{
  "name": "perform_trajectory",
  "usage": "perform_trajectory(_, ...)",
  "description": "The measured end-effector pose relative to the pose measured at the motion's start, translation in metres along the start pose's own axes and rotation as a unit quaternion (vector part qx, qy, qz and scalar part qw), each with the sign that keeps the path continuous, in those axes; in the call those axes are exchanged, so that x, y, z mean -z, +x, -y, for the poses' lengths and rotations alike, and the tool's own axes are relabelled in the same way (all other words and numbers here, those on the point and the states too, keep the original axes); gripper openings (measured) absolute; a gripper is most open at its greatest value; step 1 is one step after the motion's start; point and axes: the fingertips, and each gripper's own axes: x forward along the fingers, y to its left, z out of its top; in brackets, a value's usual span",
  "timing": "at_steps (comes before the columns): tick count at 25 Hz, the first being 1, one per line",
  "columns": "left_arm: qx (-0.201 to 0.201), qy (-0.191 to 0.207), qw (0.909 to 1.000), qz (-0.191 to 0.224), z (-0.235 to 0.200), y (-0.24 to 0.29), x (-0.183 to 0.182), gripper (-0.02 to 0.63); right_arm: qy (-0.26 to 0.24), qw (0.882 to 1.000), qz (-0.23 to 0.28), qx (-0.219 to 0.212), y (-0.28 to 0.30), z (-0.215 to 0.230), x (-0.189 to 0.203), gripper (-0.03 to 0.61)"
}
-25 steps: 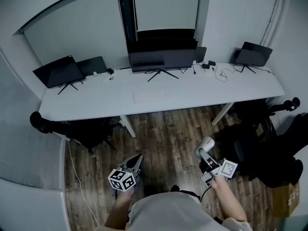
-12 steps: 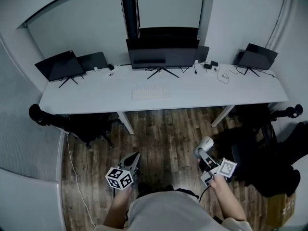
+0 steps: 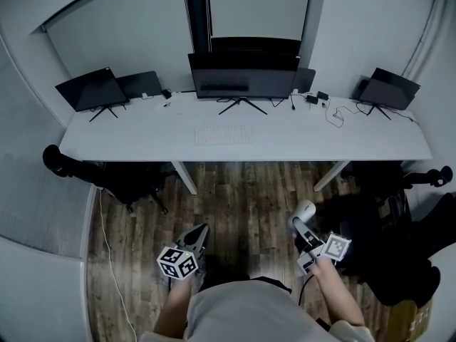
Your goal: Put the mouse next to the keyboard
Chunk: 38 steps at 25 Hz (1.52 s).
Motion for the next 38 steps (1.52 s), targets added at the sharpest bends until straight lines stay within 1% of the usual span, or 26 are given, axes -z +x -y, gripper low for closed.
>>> perform_trajectory(5,0.001,0.003,1.0,-0.003,-0.003,0.015,-0.006,0.017,0.009,1.0,-0.002,0.006,0.009,0.011,-0.008,0.135)
perform_trajectory(10,0.009,0.003,0.9999,-0.008,-0.022,0.034,-0.015,0.017,0.006,1.0,0.0,0.011,0.029,0.02,-0.015,0.135)
perform_trajectory(14,0.021,0.001,0.9997,-0.013,-0.043,0.053,-0.024,0.017,0.018,0.999,0.011,0.029,0.046,0.031,-0.02,0.135)
perform_trajectory(24,0.055,0.002,0.9979,-0.035,-0.101,0.108,-0.069,0.017,0.018,0.999,0.038,0.034,0.111,0.038,-0.053,0.135)
perform_trajectory(30,0.078,0.004,0.9957,-0.051,-0.141,0.139,-0.094,0.017,0.024,0.996,0.058,0.062,0.15,0.053,-0.066,0.135)
perform_trajectory(38,0.104,0.002,0.9923,-0.067,-0.187,0.175,-0.115,0.017,0.032,0.993,0.076,0.089,0.191,0.071,-0.073,0.135)
